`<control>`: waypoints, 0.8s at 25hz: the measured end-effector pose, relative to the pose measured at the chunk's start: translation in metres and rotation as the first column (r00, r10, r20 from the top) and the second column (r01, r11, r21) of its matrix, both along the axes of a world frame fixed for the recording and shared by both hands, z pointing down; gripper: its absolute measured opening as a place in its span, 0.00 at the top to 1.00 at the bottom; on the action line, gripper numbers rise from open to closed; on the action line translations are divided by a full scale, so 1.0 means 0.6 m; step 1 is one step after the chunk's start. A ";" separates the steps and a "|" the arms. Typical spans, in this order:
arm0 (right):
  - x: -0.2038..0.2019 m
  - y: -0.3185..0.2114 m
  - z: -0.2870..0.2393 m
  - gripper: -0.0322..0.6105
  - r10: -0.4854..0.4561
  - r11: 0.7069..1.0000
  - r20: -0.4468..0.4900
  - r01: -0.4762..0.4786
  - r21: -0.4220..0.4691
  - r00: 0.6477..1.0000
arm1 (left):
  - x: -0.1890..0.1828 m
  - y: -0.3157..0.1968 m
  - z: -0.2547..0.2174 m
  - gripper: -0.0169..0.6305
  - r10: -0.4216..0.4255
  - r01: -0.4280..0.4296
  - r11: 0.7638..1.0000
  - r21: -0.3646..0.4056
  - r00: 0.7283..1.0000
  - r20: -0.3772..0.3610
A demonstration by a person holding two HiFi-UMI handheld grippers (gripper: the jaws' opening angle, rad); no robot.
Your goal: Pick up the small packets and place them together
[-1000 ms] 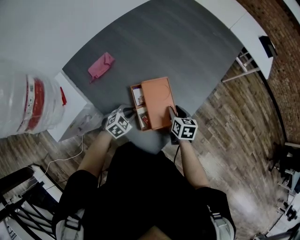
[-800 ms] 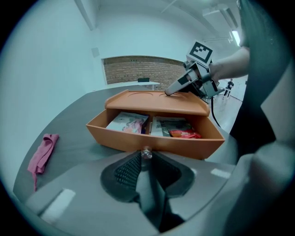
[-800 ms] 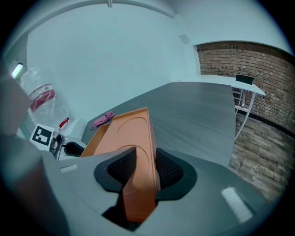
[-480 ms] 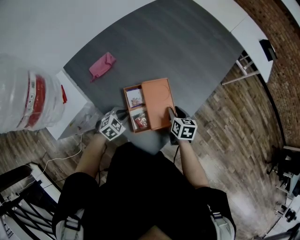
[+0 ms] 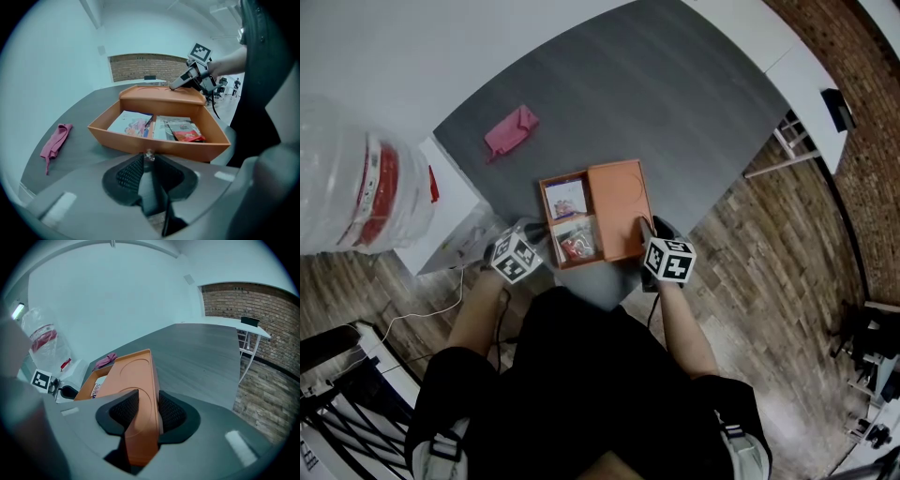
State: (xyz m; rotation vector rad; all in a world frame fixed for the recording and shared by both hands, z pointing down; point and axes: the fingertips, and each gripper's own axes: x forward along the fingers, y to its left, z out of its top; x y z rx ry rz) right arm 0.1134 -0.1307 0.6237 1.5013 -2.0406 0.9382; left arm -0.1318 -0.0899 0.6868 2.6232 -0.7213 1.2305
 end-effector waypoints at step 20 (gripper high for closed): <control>-0.001 -0.011 -0.005 0.74 -0.092 0.993 -0.126 0.100 0.061 0.988 | -0.050 -0.036 -0.078 0.78 -0.375 0.372 0.926 -0.064 0.885 -0.278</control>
